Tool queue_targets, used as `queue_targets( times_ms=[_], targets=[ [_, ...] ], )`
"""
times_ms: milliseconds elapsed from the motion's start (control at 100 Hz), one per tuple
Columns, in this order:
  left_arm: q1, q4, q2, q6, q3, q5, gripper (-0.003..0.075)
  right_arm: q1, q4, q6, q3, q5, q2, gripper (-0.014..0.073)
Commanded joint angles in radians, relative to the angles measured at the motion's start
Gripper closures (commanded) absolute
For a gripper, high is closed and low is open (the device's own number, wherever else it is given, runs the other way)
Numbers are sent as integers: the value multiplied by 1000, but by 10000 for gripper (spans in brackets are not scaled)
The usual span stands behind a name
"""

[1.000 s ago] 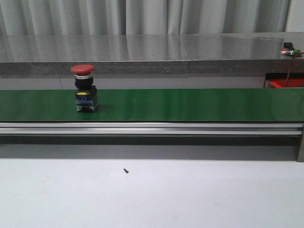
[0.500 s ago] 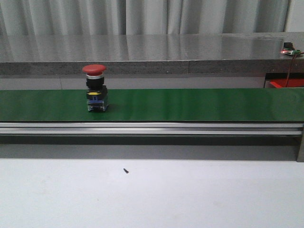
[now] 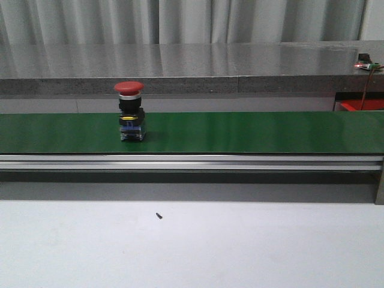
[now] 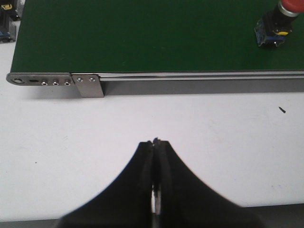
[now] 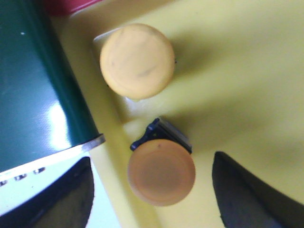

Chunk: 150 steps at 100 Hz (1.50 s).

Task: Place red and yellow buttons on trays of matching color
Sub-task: 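Move the right gripper back over the red button on the belt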

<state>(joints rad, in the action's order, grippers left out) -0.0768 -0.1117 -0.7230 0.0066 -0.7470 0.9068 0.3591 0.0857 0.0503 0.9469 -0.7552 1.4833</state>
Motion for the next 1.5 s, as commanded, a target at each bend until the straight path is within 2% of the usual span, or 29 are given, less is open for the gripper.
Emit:
queue_targets(
  times_ms=[0, 330, 490, 730, 960, 1490],
  targets=[
    [-6, -7, 3, 2, -26, -51, 740, 6, 10, -27, 25, 2, -87, 66],
    [-6, -7, 3, 2, -26, -51, 740, -80, 56, -72, 33, -97, -219, 66],
    [-6, -7, 3, 2, -26, -51, 740, -176, 81, -84, 76, -143, -227, 66],
    [-6, -7, 3, 2, -26, -51, 740, -341, 128, -84, 167, -126, -224, 66],
    [-6, -7, 3, 2, -26, -51, 740, -451, 137, -84, 276, -178, -160, 66],
    [-6, -7, 3, 2, -26, -51, 740, -661, 88, -87, 508, -182, 66, 66]
  ],
)
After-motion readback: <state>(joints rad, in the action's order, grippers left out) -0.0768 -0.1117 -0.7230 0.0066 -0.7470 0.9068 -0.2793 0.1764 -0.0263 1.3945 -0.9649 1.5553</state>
